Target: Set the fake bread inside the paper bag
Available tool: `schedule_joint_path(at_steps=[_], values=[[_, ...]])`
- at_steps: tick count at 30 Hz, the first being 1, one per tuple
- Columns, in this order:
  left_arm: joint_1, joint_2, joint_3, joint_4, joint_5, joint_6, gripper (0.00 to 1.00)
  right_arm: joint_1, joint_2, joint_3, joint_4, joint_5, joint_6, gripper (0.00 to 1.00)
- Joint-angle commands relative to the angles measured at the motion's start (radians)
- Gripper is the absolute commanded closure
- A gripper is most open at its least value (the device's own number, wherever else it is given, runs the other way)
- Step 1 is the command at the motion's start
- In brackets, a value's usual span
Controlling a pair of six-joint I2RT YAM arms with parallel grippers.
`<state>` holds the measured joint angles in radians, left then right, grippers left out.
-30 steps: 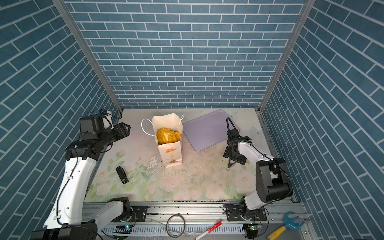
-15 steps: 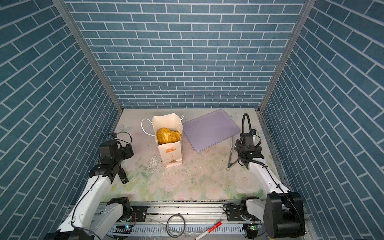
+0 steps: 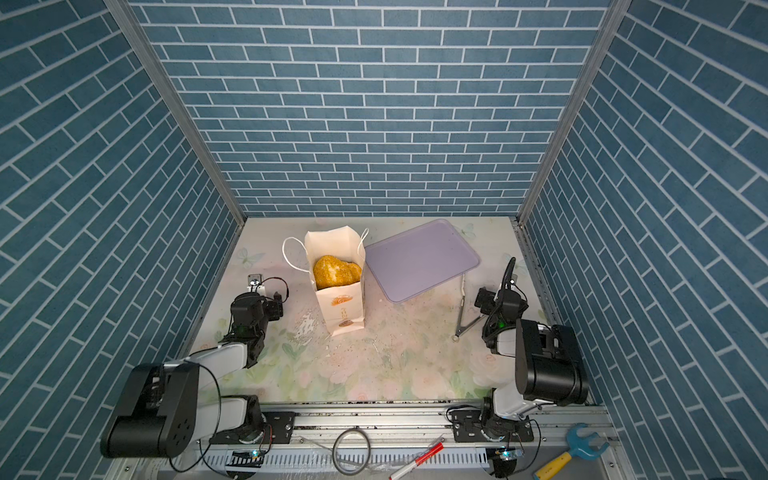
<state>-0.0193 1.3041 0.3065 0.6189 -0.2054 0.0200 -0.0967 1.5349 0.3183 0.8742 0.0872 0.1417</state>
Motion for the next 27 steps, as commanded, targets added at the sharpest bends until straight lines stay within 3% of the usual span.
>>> schedule_joint_path(at_steps=[1, 3, 5, 10, 14, 17, 27], values=[[-0.002, 0.061, 0.093, 0.069, 0.06, 0.02, 0.23, 0.004, -0.002, 0.018, 0.089, -0.101, -0.048, 0.01], [-0.003, 0.136, 0.045, 0.233, 0.136, 0.032, 0.23, 0.01, 0.003, 0.021, 0.089, -0.078, -0.045, 0.01], [-0.007, 0.238, -0.008, 0.443, 0.122, 0.043, 0.17, 0.012, 0.006, 0.021, 0.097, -0.083, -0.044, 0.01], [-0.009, 0.213, 0.065, 0.257, 0.067, 0.016, 0.1, 0.012, 0.007, 0.05, 0.042, -0.106, -0.054, 0.01], [-0.018, 0.229, 0.06, 0.296, 0.051, 0.025, 0.05, 0.016, 0.012, 0.079, -0.008, -0.197, -0.093, 0.01], [-0.019, 0.228, 0.062, 0.289, 0.048, 0.026, 0.0, 0.024, 0.012, 0.078, -0.011, -0.185, -0.101, 0.01], [-0.036, 0.227, 0.066, 0.278, 0.018, 0.033, 0.0, 0.032, 0.006, 0.069, 0.004, -0.181, -0.103, 0.01]])
